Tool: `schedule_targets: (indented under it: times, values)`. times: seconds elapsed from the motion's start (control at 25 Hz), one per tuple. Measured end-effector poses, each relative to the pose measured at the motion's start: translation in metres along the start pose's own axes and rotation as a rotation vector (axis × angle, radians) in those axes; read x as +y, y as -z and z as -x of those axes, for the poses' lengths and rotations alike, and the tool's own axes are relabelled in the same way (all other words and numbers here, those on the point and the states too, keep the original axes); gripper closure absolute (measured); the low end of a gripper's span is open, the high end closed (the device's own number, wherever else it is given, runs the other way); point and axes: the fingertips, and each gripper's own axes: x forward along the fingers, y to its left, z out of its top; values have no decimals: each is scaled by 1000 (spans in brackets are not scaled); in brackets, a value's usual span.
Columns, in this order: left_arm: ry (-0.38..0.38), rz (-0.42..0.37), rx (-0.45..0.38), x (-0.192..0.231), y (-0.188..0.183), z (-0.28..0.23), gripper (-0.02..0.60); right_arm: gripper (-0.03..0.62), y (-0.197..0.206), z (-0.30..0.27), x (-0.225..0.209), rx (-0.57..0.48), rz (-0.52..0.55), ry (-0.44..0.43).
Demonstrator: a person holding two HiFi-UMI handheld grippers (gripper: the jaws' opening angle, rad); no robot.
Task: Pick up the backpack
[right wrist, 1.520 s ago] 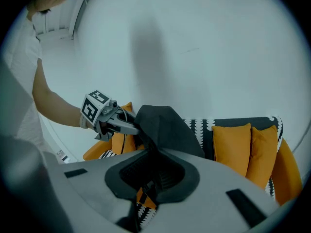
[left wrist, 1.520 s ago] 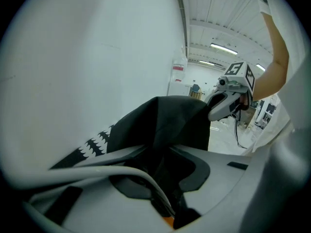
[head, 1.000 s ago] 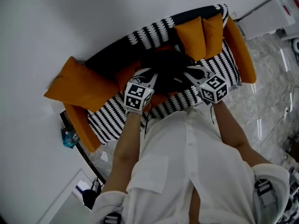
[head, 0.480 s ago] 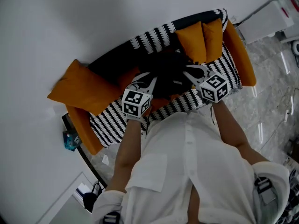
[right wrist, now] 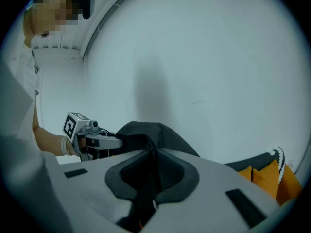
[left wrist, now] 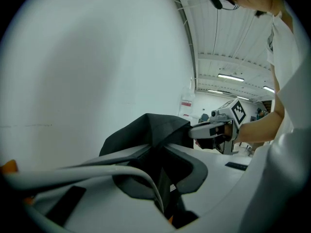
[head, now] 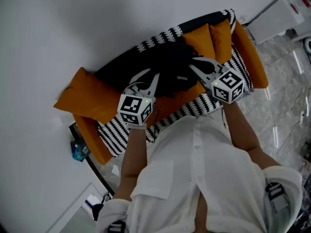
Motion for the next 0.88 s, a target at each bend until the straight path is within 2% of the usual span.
schedule_targets:
  times: [0.28,0.44,0.64,0.88]
  values:
    - [-7,-44,-95,-7,-60,12,520,551,-60,12,1,-125,61,7]
    - [2,-64,-134,-14,-83,19,520,551,-83,22,4,-168,98,13]
    - [8,-71,-148,-18,-92,24,520,551,-95,27,11,-188,128,8]
    - [25,-66,-142,-27,-87,25,522,551,-88,33,10,-185,129,16]
